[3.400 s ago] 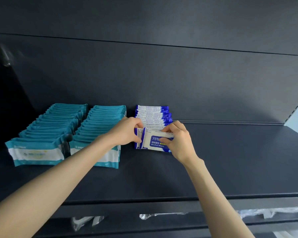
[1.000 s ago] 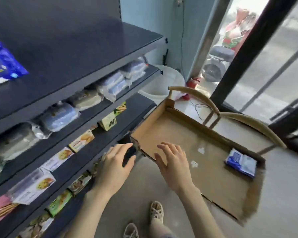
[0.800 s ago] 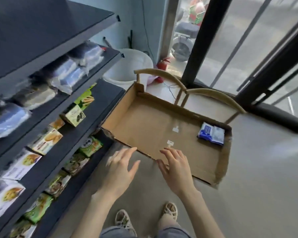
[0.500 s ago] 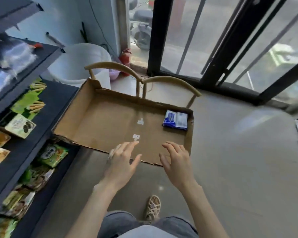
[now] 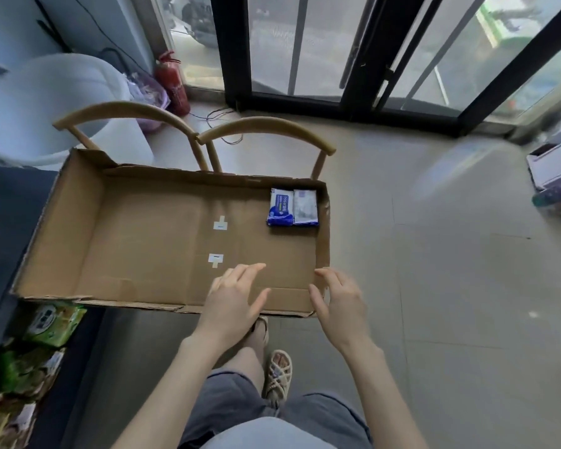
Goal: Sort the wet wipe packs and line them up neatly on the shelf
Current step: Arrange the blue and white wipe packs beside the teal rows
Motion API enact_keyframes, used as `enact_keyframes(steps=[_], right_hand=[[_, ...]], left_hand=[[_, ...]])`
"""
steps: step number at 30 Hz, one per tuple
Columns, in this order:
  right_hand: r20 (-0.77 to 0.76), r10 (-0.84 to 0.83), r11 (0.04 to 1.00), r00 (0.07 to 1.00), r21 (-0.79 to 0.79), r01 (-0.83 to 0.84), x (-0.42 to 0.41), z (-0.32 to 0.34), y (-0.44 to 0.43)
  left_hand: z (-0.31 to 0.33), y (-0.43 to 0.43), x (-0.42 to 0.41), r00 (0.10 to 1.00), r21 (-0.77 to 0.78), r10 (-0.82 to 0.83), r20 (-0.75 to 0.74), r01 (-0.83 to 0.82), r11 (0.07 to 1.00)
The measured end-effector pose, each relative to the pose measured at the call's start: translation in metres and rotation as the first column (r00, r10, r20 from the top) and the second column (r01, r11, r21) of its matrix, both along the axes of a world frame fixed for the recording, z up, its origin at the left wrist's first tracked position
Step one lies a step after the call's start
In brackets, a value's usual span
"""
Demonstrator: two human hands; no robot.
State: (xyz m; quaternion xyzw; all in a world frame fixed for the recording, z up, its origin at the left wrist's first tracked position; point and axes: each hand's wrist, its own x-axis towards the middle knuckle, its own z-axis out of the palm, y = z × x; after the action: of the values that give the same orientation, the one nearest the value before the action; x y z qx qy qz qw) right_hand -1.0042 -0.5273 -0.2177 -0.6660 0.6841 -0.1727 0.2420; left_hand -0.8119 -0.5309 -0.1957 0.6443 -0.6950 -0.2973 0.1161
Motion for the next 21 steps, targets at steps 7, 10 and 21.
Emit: enact_keyframes(steps=[7, 10, 21], right_hand=[[0.005, -0.016, 0.990, 1.000, 0.140, 0.015, 0.018, -0.028, -0.108], [0.009, -0.049, 0.985, 0.999, 0.168, 0.047, 0.025, -0.040, -0.154], [0.019, -0.209, 0.923, 0.978, 0.334, 0.191, 0.019, -0.153, -0.268]], left_hand=[[-0.033, -0.109, 0.013, 1.000, 0.101, -0.006, -0.025, 0.009, 0.995], [-0.051, -0.155, 0.015, 0.999, 0.148, 0.005, -0.046, 0.001, 0.989], [-0.178, -0.271, -0.003, 0.981, 0.294, 0.145, -0.128, -0.102, 0.950]])
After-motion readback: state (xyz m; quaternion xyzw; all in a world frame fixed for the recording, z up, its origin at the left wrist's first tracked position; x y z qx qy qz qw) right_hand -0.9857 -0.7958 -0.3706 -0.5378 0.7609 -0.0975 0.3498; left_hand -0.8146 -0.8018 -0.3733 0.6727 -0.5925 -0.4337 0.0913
